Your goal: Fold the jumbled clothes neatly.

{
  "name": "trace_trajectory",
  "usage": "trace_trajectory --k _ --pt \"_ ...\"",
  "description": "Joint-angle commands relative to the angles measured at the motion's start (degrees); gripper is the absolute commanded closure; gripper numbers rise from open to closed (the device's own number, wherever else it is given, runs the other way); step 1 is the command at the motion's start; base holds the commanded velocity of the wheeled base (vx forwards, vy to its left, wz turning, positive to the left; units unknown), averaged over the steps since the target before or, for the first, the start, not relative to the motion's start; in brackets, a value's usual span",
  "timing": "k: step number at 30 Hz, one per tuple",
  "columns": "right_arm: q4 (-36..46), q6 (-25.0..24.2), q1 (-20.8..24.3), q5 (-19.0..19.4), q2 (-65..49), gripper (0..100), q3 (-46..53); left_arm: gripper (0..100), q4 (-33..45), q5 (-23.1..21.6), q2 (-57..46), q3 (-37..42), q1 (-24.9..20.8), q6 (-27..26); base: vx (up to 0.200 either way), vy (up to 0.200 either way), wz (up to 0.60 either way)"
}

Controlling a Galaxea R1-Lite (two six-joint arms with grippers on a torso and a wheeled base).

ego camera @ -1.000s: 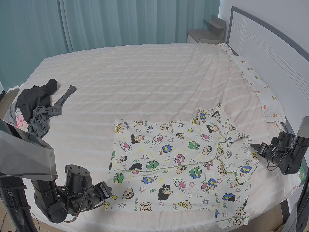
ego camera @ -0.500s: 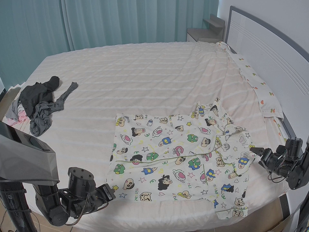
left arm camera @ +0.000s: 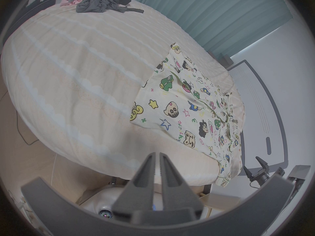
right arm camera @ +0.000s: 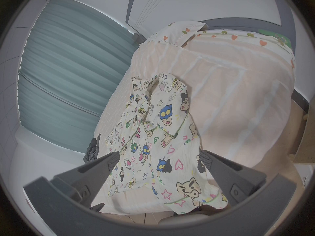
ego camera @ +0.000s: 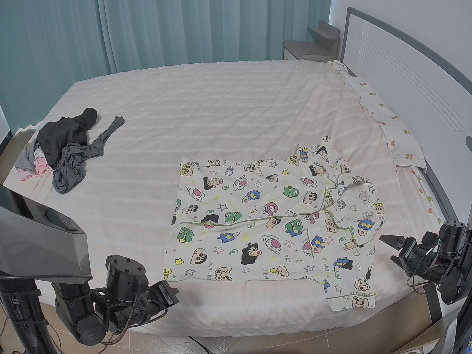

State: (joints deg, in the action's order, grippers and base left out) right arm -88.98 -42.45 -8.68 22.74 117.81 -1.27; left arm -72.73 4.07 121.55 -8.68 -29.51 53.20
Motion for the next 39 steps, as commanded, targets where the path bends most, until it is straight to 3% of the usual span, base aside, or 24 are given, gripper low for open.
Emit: trace_trajectory --k 1,6,16,25,34,35,39 --pt "-0.8 0.1 -0.1 0.1 0.1 0 1.3 0 -0.1 -0.1 1.0 -1.1 0.2 0.3 0.0 0.0 0.0" --pt "-0.8 0.1 -0.1 0.0 0.3 0 1.3 0 0.0 0.8 4.4 -4.4 0.4 5.1 0.0 0.0 0.0" --pt "-0.8 0.6 0.1 0.1 0.8 0 1.3 0 0.5 8.4 11.4 -13.0 1.1 5.3 0.0 0.0 0.0" --pt "-0.8 0.6 0.4 0.1 0.8 0 1.3 0 0.4 8.8 12.3 -16.5 1.2 6.7 0.0 0.0 0.0" --pt "-0.6 1.4 0.4 0.0 1.8 0 1.3 0 0.5 12.1 14.9 -19.9 1.7 6.6 0.0 0.0 0.0" --pt "-0.6 2.1 0.4 0.0 2.2 0 1.3 100 0.5 12.1 14.9 -19.9 1.7 6.6 0.0 0.0 0.0" --pt "-0.4 5.6 0.4 -0.1 4.7 0 1.3 100 0.5 12.1 14.9 -19.8 1.7 6.5 0.0 0.0 0.0"
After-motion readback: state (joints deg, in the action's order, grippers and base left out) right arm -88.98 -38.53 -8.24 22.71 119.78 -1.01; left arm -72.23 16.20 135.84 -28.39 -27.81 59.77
